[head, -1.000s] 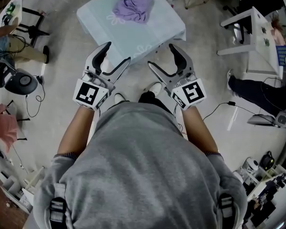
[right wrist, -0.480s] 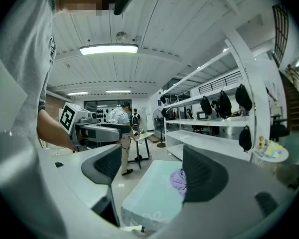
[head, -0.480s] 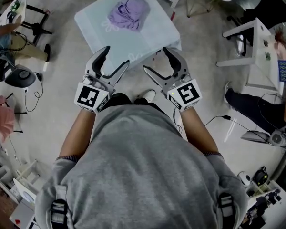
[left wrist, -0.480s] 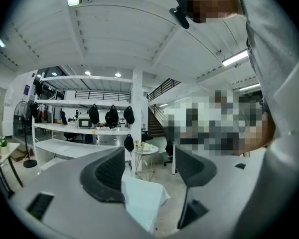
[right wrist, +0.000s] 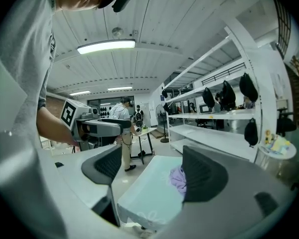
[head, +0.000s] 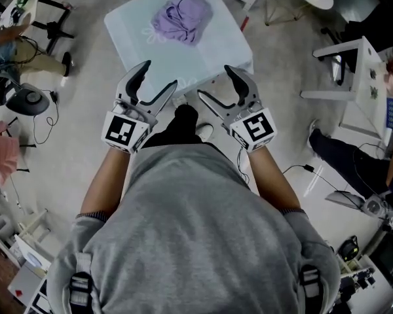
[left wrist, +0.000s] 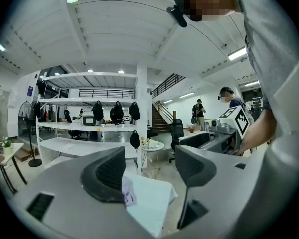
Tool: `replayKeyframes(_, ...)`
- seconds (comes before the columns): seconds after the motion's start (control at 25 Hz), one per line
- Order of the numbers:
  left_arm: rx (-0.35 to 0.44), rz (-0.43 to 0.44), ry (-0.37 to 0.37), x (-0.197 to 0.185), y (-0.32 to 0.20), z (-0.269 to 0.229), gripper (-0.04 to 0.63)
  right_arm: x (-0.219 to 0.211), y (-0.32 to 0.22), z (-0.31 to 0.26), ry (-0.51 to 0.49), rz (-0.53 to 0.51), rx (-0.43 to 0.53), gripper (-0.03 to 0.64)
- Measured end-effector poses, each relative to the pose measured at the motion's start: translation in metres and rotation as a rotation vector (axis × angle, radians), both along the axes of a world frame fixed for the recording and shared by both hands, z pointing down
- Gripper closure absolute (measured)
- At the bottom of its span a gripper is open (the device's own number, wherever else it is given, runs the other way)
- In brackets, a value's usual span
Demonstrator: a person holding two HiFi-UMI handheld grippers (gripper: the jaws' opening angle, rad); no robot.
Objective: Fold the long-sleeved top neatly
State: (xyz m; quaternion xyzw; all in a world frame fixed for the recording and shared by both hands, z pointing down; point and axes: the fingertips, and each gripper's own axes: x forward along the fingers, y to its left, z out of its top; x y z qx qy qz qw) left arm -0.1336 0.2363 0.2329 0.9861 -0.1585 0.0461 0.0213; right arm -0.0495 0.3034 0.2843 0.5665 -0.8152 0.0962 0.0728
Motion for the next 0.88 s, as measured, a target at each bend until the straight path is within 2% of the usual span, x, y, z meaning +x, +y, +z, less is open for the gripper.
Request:
replayKeyframes(0.12,-0.023,-0.008,-0.025,0.006,-0.029,0.010,0.267,0.005,-0.025,0.005,0.016,-0.013,-0.022,0.233)
replayKeyframes(0.24,-0.031,-0.009,0.011,0.017,-0.063,0.015,0.267,0.016,-0.058,0.012,0.040,-0.020,-0.047,0.235)
replayKeyframes(0.52,-0.027,-0.012,0.030,0.038,-0.145,0.023,0.267,0.042,-0.136,0.032,0.091,-0.038,-0.113,0.243)
replayKeyframes(0.72,-0.030,-0.014,0.006,0.042,-0.192,0.041,0.267,0.050,-0.181,0.055,0.129,-0.042,-0.158,0.253)
replayKeyframes(0.88,-0.019,-0.016,-0.051,0.048,-0.221,0.068,0.267,0.056,-0.207,0.079,0.144,-0.051,-0.205,0.260)
